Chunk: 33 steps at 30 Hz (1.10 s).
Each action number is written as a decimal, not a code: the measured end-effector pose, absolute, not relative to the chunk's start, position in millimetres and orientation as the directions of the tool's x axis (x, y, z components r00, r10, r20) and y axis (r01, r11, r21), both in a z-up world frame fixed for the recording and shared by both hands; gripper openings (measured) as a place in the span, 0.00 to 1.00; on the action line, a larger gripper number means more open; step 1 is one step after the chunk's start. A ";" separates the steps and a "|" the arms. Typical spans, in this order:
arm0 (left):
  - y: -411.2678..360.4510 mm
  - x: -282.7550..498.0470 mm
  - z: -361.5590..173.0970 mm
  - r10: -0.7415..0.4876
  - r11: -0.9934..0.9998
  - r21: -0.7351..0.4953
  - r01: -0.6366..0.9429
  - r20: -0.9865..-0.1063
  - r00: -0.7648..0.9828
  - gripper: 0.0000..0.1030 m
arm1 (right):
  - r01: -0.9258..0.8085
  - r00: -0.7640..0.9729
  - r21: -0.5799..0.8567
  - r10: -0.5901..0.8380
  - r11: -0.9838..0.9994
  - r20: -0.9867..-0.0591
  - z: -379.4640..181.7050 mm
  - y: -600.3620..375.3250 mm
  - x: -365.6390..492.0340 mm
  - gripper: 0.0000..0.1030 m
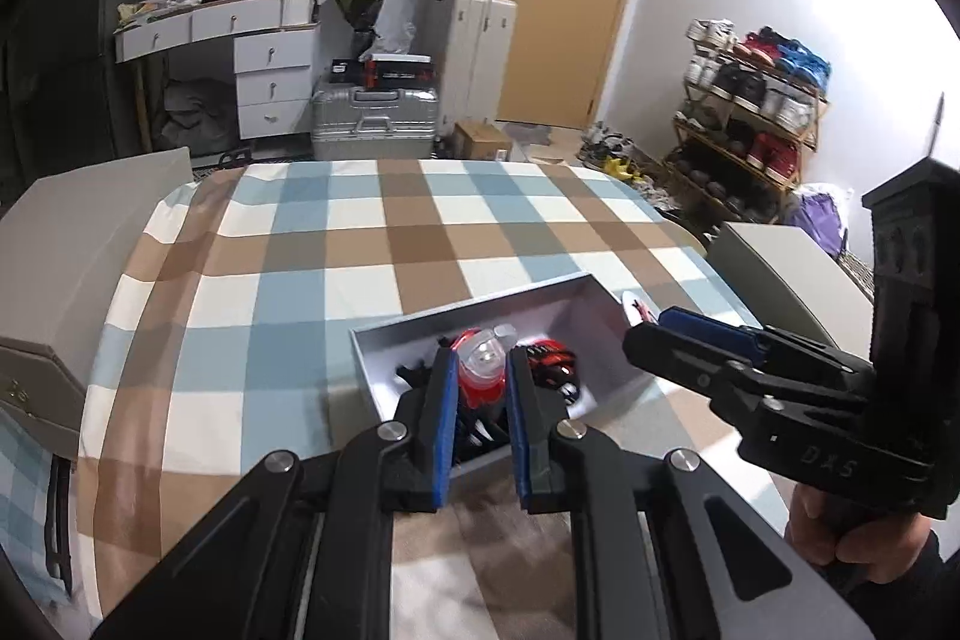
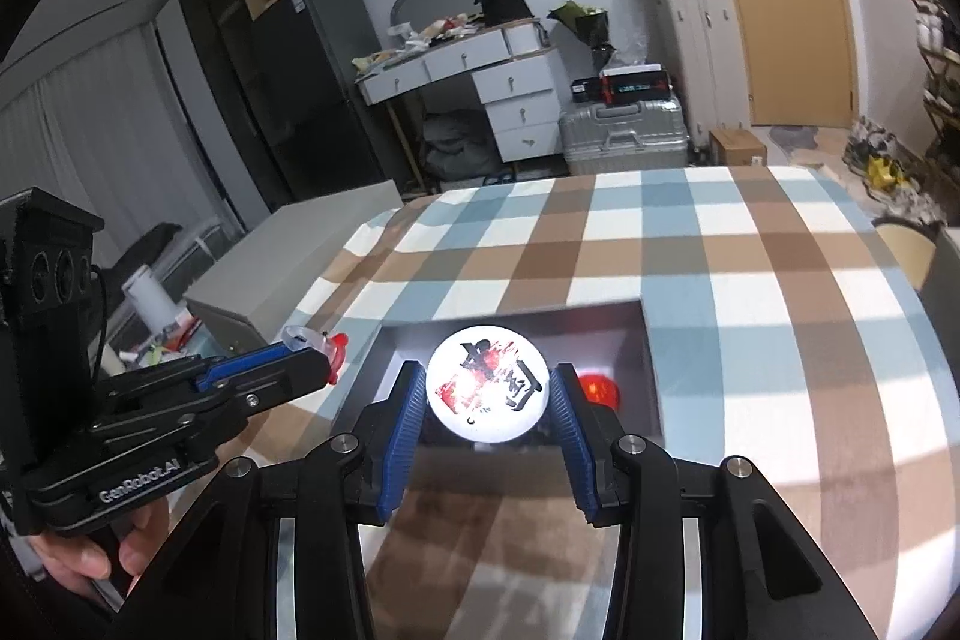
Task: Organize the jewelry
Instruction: 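Lower the bottle and badge into the grey box and open both grippers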
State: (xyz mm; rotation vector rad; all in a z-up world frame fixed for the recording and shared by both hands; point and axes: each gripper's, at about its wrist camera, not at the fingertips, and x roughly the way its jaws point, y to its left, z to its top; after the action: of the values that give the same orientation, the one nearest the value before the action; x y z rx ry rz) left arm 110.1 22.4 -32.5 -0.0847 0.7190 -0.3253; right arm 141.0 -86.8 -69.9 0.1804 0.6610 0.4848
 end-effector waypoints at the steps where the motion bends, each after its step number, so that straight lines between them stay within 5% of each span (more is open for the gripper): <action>1: 25.2 113.6 -33.9 -0.324 0.946 -0.201 0.255 -0.634 0.702 0.11 | -0.376 0.679 0.319 0.493 0.870 -0.544 -69.8 -86.0 145.0 0.40; 18: 21.3 144.5 -52.6 -0.375 0.926 -0.261 0.272 -0.695 0.613 0.11 | -0.346 0.609 0.321 0.472 0.881 -0.637 -94.4 -70.3 191.9 0.40; 33: 16.7 140.9 -47.6 -0.385 0.921 -0.255 0.294 -0.706 0.594 0.13 | -0.331 0.637 0.363 0.490 0.871 -0.595 -89.2 -81.0 183.9 0.42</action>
State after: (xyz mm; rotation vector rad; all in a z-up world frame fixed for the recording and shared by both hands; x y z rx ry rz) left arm 140.9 16.7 -47.6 -0.1156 0.8474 -0.3949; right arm 183.9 -81.0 -89.2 0.2288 0.7448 0.4728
